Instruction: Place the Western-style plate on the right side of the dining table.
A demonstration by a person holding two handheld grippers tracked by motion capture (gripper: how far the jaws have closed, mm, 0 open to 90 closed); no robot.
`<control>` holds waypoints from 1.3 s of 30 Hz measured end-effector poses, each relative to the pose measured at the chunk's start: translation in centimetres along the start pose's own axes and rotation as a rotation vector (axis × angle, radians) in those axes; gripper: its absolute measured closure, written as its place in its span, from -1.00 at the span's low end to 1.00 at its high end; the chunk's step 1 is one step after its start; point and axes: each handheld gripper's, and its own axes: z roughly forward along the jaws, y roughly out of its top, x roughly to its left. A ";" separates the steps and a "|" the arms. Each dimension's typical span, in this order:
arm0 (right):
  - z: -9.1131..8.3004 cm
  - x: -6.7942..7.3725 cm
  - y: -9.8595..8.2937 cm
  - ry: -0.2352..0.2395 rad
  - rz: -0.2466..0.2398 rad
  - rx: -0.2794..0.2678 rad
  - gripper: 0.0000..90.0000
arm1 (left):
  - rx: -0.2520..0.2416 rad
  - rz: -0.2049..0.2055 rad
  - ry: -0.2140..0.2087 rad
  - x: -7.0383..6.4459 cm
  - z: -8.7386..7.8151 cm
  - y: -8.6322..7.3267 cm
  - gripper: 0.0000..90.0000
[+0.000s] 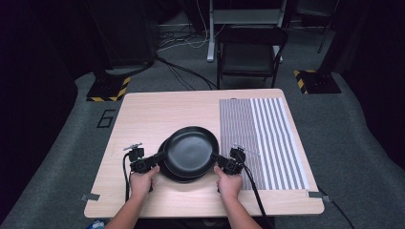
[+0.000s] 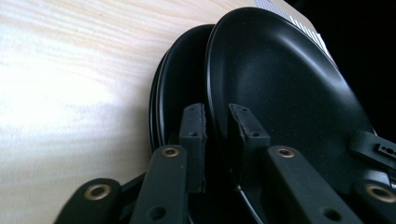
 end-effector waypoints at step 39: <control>-0.2 -0.1 0.0 0.001 0.014 -0.005 0.76 | -0.006 -0.133 0.106 -3.2 -0.2 -2.9 0.60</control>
